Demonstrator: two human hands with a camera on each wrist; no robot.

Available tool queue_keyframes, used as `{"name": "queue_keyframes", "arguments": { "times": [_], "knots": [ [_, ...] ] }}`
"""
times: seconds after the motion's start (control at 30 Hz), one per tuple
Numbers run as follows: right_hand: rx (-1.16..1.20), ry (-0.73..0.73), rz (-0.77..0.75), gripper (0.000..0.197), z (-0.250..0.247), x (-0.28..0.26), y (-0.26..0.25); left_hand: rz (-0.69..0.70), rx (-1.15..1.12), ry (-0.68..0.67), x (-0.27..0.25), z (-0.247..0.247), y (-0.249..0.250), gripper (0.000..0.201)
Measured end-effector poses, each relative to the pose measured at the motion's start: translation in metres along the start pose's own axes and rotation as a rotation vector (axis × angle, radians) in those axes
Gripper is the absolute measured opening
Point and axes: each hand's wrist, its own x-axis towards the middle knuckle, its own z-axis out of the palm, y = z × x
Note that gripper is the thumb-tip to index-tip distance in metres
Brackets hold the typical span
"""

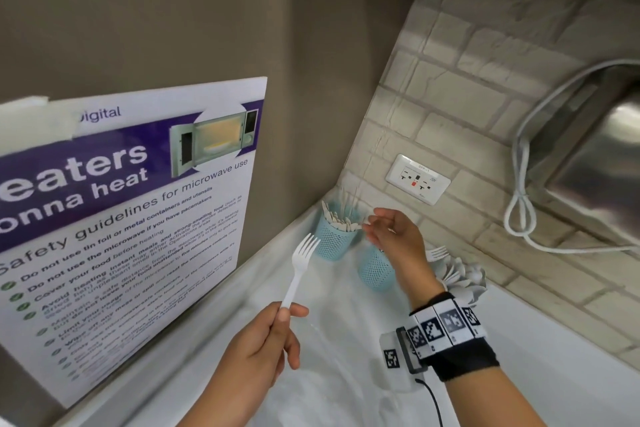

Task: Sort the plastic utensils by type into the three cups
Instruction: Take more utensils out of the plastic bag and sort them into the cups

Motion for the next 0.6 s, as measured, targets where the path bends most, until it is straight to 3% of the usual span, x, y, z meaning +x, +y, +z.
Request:
{"name": "queue_keyframes", "arguments": {
  "times": [0.3,0.43,0.6],
  "knots": [
    [-0.073,-0.506,-0.032,0.022,-0.003,-0.099,-0.028,0.021,0.070,-0.106,-0.002,0.011,-0.002,0.029],
    [0.021,-0.453,-0.041,0.010,-0.010,-0.116,-0.020,0.022,0.087,-0.160,-0.007,0.014,0.001,0.029],
    [0.011,-0.325,-0.037,0.017,-0.032,-0.112,-0.012,0.028,0.093,-0.143,-0.011,0.012,0.005,0.032]
  ]
}}
